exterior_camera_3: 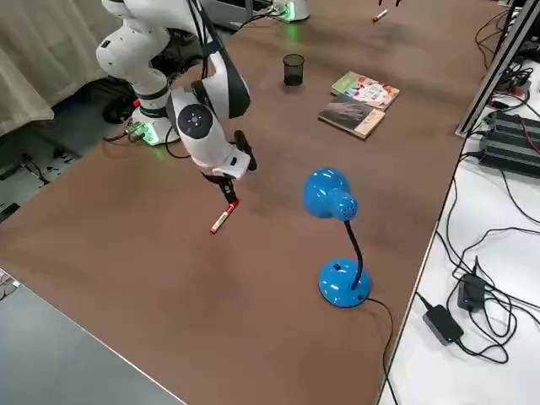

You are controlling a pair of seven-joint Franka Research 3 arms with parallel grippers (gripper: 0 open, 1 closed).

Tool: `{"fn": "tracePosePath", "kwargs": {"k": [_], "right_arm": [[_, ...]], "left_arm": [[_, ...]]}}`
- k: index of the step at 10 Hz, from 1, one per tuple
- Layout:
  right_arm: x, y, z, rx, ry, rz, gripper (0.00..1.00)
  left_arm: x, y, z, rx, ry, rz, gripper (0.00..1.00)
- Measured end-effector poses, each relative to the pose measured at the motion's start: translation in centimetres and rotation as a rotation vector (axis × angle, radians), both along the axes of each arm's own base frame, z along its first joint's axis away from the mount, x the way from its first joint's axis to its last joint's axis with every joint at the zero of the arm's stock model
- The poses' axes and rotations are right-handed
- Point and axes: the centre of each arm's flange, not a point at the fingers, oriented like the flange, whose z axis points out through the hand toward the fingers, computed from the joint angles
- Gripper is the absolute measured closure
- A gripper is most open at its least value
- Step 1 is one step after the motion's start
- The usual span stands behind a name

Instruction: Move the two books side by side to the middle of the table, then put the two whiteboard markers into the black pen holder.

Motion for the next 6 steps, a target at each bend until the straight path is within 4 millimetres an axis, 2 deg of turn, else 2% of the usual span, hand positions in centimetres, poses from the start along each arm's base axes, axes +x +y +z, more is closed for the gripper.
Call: {"fn": "tracePosePath", "kwargs": {"k": [2,4,5,6], "right_arm": [[-0.2,0.2,-0.4,0.01,-0.032,0.109,0.0],[1.9,2.1,0.2,-0.037,-0.107,0.223,0.0],[3.4,4.0,0.7,-0.069,-0.15,0.279,0.0],[4.6,5.7,1.0,-0.096,-0.189,0.339,0.0]], "left_arm": [[-2.4,3.5,-1.9,-0.004,0.002,-0.048,0.06],[-2.9,3.3,-2.7,-0.009,0.012,-0.071,0.11],[-2.7,2.7,-3.1,-0.005,0.001,-0.085,0.19],[-2.6,2.1,-3.7,-0.001,-0.015,-0.098,0.21]]}}
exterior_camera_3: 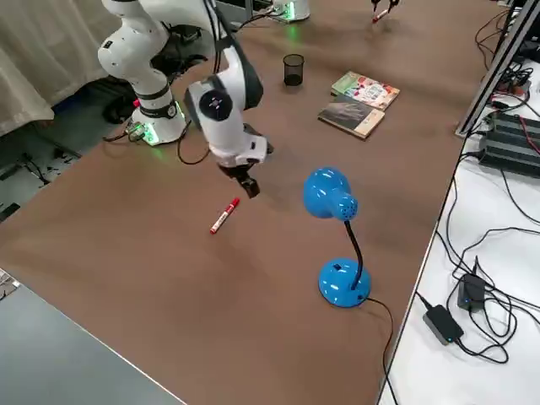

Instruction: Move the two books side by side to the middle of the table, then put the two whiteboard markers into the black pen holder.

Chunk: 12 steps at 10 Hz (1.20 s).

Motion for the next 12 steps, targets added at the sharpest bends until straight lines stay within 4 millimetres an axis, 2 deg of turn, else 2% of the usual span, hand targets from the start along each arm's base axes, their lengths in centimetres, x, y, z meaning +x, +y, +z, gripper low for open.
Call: {"fn": "tracePosePath", "kwargs": {"k": [2,3,4,6,7,8,10,11,12], "right_arm": [[0.8,1.6,0.2,-0.013,-0.028,0.115,0.0],[1.0,1.6,0.3,-0.022,-0.044,0.167,0.0],[1.1,1.3,0.3,-0.037,-0.065,0.23,0.0],[0.3,0.0,-0.9,-0.053,-0.054,0.281,0.0],[-0.3,-0.7,-2.1,-0.073,-0.05,0.289,0.0],[-1.0,-1.2,-3.6,-0.094,-0.035,0.283,0.0],[-2.1,-2.5,-5.7,-0.131,-0.017,0.263,0.0],[-2.8,-3.4,-6.2,-0.141,-0.012,0.245,0.0],[-3.4,-4.1,-6.6,-0.139,-0.002,0.231,0.0]], "left_arm": [[-0.5,-1.2,-1.9,0.007,-0.037,-0.017,0.26],[-0.8,-1.3,-2.8,0.008,-0.044,-0.019,0.29],[-0.8,-1.3,-2.6,0.01,-0.049,-0.019,0.35],[-0.8,-1.3,-2.1,0.009,-0.054,-0.018,0.65],[-0.9,-1.4,-2.0,0.009,-0.055,-0.018,0.8],[-0.9,-1.3,-2.0,0.009,-0.056,-0.014,0.83],[-0.7,-1.3,-1.8,0.011,-0.065,-0.004,0.83],[0.0,-1.5,-1.2,0.014,-0.078,0.006,0.83],[1.4,-2.5,0.2,0.006,-0.067,0.043,0.83]]}}
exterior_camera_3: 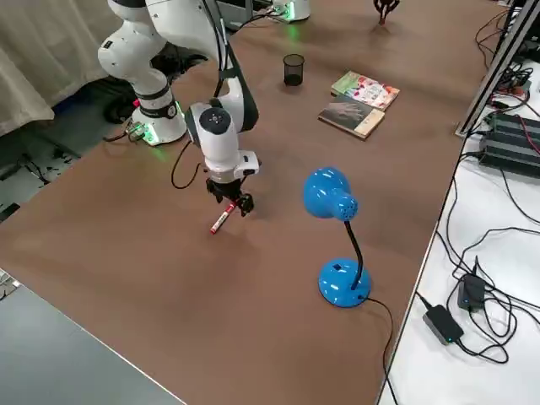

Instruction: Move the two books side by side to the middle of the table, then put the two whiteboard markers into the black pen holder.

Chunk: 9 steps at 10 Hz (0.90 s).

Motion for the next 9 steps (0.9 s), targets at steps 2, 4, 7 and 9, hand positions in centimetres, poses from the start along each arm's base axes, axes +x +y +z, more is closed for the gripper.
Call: {"fn": "tracePosePath", "kwargs": {"k": [2,4,7,9], "right_arm": [[-0.6,-0.4,-0.6,0.001,0.016,-0.009,0.0],[-1.1,-0.1,-1.3,0.002,0.033,-0.008,0.02],[-1.6,0.2,-2.1,-0.004,0.038,-0.007,0.06],[-1.5,0.9,-2.5,0.003,0.043,0.0,0.19]], "left_arm": [[4.3,-5.5,5.2,-0.063,0.055,0.116,0.83],[7.5,-12.4,9.9,-0.177,0.037,0.208,0.83],[9.6,-21.1,14.1,-0.251,0.018,0.33,0.83],[9.2,-29.3,16.7,-0.304,0.016,0.339,0.83]]}}
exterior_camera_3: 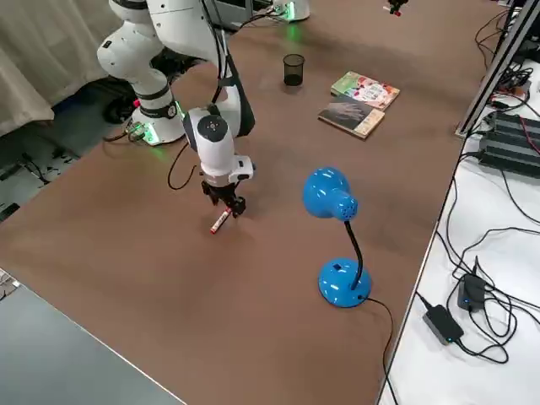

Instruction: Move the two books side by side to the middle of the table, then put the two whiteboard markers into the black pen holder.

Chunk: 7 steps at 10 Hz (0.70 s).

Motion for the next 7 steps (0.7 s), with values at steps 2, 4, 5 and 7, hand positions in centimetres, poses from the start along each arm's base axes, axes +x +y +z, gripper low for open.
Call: {"fn": "tracePosePath", "kwargs": {"k": [2,4,5,7], "right_arm": [[0.2,0.2,0.0,-0.002,-0.011,-0.002,0.26],[0.4,0.5,0.2,-0.002,-0.024,0.004,0.59],[0.1,0.4,0.3,0.002,-0.024,0.002,0.67],[0.0,0.4,0.6,0.008,-0.029,-0.004,0.82]], "left_arm": [[-1.8,-6.2,1.5,-0.022,0.007,0.015,0.83],[-4.4,-11.4,2.3,-0.026,0.021,0.028,0.83],[-5.9,-14.0,2.8,-0.027,0.028,0.039,0.83],[-8.8,-18.0,4.8,-0.036,0.017,0.066,0.83]]}}
